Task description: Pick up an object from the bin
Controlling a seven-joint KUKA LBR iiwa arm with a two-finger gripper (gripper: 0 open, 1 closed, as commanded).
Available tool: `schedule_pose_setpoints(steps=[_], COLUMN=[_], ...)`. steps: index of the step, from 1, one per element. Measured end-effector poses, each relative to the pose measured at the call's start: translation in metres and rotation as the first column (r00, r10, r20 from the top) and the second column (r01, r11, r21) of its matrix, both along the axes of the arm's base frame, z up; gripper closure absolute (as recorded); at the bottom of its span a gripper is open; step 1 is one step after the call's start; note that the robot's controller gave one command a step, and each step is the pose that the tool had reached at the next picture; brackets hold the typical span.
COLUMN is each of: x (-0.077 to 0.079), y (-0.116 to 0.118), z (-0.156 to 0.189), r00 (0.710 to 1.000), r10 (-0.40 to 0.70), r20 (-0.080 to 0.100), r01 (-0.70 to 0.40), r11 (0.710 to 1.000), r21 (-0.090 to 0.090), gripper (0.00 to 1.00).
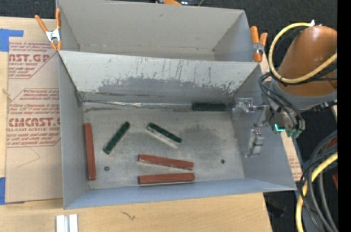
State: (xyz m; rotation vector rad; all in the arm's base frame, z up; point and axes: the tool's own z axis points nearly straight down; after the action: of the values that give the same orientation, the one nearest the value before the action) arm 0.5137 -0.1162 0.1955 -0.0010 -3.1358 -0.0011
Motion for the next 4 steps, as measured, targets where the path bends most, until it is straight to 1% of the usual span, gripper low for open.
schedule_pose_setpoints(steps=[1,2,3,4], x=[-0.014,-0.004,-0.001,0.032], y=[0.055,0.114,0.171,0.167], z=[-0.079,-0.097,-0.124,-0.081], r00=[0.977,0.993,0.997,0.979], r10=[0.212,0.119,-0.082,-0.202], r20=[0.002,0.005,0.006,0.011], r01=[-0.212,-0.119,0.082,0.202], r11=[0.977,0.993,0.997,0.979], r21=[0.002,0.003,0.002,0.001], gripper=[0.0,0.0,0.0,0.0])
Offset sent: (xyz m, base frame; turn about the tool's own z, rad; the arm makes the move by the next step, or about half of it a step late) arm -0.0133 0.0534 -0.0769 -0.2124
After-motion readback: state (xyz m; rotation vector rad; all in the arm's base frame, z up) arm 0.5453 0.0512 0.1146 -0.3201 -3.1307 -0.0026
